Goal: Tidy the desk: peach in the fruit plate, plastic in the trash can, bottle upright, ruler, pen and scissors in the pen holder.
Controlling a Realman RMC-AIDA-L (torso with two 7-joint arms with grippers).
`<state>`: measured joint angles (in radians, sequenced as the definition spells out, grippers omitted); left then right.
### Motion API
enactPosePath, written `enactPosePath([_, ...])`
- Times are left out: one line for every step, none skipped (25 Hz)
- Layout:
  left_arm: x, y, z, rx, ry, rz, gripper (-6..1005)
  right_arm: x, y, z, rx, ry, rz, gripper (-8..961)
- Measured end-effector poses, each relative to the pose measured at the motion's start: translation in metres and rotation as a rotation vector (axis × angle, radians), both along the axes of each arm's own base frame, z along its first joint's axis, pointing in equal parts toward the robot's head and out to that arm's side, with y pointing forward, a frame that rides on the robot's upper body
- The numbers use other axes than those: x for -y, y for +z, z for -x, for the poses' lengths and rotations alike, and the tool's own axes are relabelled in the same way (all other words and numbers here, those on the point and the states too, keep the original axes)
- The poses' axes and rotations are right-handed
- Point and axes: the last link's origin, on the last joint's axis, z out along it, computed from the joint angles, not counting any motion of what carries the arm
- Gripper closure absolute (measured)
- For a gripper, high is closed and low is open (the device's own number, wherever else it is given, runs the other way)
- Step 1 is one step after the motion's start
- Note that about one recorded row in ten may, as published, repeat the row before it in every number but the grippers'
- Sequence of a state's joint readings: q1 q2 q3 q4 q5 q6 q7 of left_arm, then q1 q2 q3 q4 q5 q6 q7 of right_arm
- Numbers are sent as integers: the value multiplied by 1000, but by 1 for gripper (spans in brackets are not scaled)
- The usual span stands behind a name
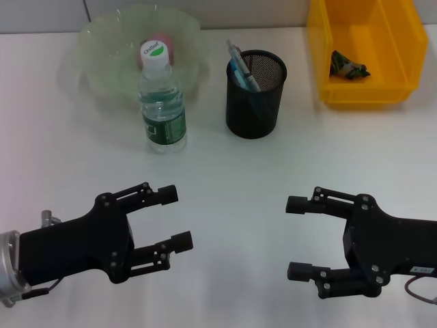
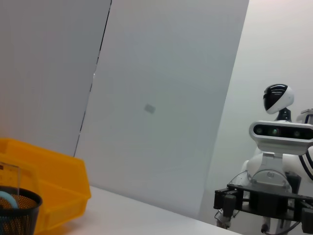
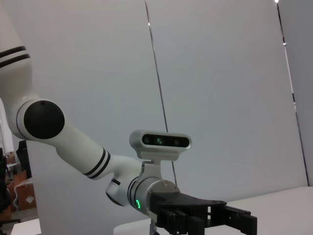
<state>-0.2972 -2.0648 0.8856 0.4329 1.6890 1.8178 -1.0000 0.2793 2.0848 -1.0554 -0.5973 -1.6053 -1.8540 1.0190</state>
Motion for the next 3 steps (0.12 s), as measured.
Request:
enactPosePath([0, 0, -1, -2, -4, 3, 246, 0, 0, 1, -1, 2, 1, 113])
enactPosePath([-1, -1, -2, -7, -11, 8, 246, -1, -1, 1, -3, 2, 4, 113])
enactPosePath([-1, -1, -2, -8, -12, 9, 246, -1, -2, 2, -7, 2, 8, 113])
